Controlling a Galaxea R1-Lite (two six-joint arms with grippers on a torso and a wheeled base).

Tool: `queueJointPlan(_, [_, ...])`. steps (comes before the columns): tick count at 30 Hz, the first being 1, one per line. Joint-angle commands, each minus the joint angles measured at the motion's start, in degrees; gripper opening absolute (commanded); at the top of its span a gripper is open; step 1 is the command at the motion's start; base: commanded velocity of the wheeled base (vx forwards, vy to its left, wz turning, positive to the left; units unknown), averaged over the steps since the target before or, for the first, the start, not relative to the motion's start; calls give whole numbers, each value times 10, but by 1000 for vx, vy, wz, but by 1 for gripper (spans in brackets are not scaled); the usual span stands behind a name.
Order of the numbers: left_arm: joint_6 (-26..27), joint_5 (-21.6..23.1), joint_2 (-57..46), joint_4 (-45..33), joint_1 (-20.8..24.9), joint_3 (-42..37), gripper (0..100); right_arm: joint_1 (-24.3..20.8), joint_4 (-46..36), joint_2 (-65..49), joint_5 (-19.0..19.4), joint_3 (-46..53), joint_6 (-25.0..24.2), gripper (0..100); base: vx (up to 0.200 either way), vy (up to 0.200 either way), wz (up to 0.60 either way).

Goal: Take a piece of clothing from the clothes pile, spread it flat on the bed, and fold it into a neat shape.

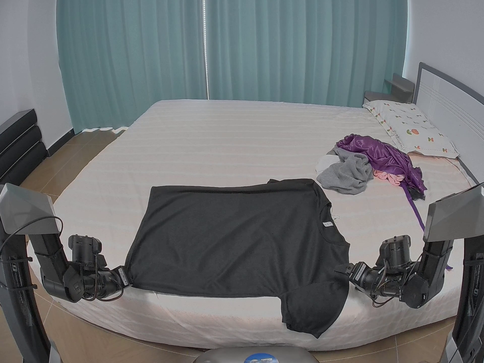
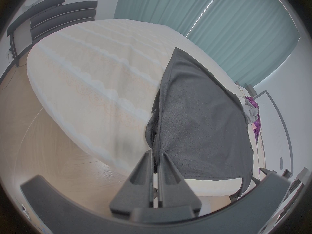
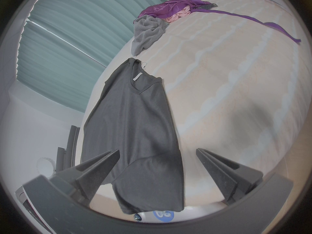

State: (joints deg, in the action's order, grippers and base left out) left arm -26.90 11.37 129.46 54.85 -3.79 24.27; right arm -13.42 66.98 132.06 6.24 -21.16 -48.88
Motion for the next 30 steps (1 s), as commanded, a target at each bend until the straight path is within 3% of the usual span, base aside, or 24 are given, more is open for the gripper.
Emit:
queueJointPlan(1, [-6,1,-1,1,-1,2,0,1,-39,23,-13,-67,12,100,0,0,0])
queueJointPlan(5, [-6,1,-1,0,0,0,0,1,-71,31,-16,-102,20,100,0,0,0])
queueJointPlan(6, [-6,1,-1,0,-1,0,0,1,-83,32,-18,-107,32,0,0,0,0])
queueJointPlan(9, [-7,1,-1,1,-1,0,0,1,-93,36,-28,-114,52,0,0,0,0])
queueJointPlan(12, [-6,1,-1,1,-1,-1,0,9,-96,55,-69,-143,64,0,0,0,0])
queueJointPlan(30, [-7,1,-1,1,-1,-2,0,17,-105,65,-65,-235,78,0,0,0,0])
